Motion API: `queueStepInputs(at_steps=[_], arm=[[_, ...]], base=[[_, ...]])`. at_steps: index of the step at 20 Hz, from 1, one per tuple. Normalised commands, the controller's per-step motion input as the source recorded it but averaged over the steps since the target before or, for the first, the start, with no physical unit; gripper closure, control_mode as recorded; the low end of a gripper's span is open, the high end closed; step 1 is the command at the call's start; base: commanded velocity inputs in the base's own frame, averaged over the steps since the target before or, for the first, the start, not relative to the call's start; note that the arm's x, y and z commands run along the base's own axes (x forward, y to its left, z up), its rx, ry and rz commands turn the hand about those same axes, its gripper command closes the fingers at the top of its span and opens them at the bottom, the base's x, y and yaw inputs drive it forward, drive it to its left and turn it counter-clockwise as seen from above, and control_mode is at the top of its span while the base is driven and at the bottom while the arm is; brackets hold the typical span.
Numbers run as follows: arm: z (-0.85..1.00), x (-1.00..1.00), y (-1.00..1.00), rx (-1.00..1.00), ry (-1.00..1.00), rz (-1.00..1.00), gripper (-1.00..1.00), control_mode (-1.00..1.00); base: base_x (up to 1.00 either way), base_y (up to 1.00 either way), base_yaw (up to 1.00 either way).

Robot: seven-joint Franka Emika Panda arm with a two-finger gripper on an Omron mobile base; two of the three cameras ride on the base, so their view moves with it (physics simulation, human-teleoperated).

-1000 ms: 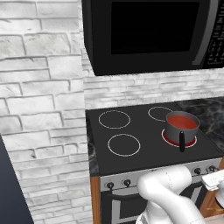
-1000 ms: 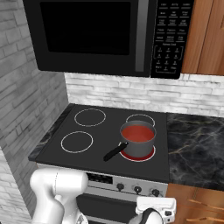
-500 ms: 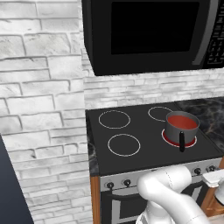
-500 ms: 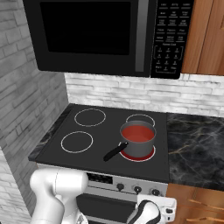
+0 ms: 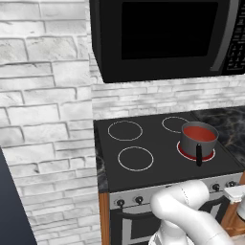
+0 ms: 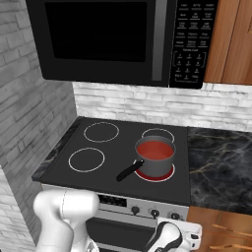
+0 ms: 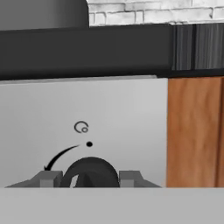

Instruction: Wait until the marinara sauce is simmered to a deep red color and then turn off the stove.

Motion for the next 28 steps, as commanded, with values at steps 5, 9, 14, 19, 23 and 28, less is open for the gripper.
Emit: queueStepInputs(at_steps=[5, 9, 14, 19, 23, 28], arm=[[-0.16, 0.00, -0.11, 0.22, 0.04, 0.00, 1.00, -1.00], [-0.16, 0.00, -0.07, 0.25, 0.05, 0.00, 1.00, -1.00], [-0.17, -0.06, -0.08, 0.31, 0.08, -0.01, 1.00, -1.00], [-0.16, -0.11, -0.03, 0.35, 0.10, -0.03, 1.00, -1.00], [-0.26, -0.10, 0.00, 0.31, 0.03, -0.06, 1.00, -1.00], [-0.29, -0.13, 0.00, 0.29, 0.00, -0.09, 1.00, -1.00]], base=[[0.00, 0.00, 0.00], [0.00, 0.00, 0.00], [0.00, 0.00, 0.00], [0.00, 0.00, 0.00], [0.00, 0.00, 0.00], [0.00, 0.00, 0.00]])
